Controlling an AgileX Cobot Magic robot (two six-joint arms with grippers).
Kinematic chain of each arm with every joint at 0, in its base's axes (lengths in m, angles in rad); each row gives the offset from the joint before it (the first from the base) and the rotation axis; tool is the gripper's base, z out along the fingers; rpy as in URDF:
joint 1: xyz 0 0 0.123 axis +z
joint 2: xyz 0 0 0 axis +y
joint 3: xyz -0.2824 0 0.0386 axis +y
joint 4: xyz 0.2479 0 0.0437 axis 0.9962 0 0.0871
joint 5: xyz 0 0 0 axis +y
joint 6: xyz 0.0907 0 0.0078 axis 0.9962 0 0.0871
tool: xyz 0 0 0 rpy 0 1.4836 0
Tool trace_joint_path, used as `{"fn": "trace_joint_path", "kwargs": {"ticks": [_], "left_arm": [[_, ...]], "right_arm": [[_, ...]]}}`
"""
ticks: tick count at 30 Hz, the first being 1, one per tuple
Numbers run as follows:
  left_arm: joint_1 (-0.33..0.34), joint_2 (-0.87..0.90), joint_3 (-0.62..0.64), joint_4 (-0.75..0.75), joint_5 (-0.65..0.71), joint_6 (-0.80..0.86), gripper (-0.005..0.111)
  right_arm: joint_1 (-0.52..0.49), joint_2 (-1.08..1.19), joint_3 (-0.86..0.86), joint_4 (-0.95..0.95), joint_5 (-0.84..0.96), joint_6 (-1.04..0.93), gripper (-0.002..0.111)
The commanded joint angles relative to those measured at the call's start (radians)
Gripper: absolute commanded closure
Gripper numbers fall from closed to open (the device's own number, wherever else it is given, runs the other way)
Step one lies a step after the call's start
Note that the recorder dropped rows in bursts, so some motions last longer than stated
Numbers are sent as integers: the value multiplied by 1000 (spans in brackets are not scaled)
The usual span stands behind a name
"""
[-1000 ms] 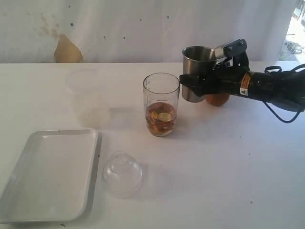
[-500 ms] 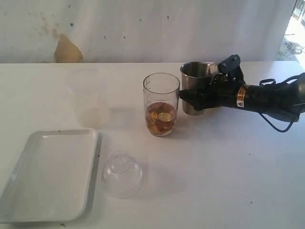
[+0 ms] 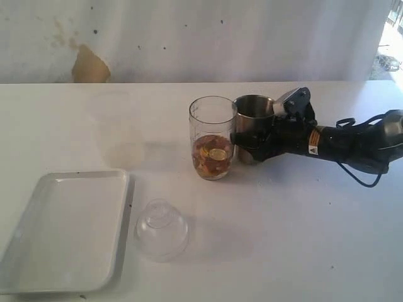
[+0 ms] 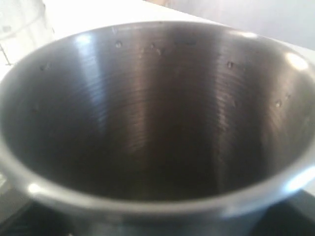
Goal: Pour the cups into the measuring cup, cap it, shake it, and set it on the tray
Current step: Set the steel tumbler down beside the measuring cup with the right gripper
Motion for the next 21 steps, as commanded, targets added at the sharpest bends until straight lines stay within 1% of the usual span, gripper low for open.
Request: {"fn": "trace_joint_path", "kwargs": {"ticks": [1,6,21], "left_arm": [[-4,-5,5,1,2,0,107],[-4,-5,5,1,2,0,107],[-4,-5,5,1,2,0,107]], "right_arm": [[-2,12,3,33,-32,-26,108],[-2,15,3,32,-55,-26,108],[47,15,3,27,-68,-31,108]]}}
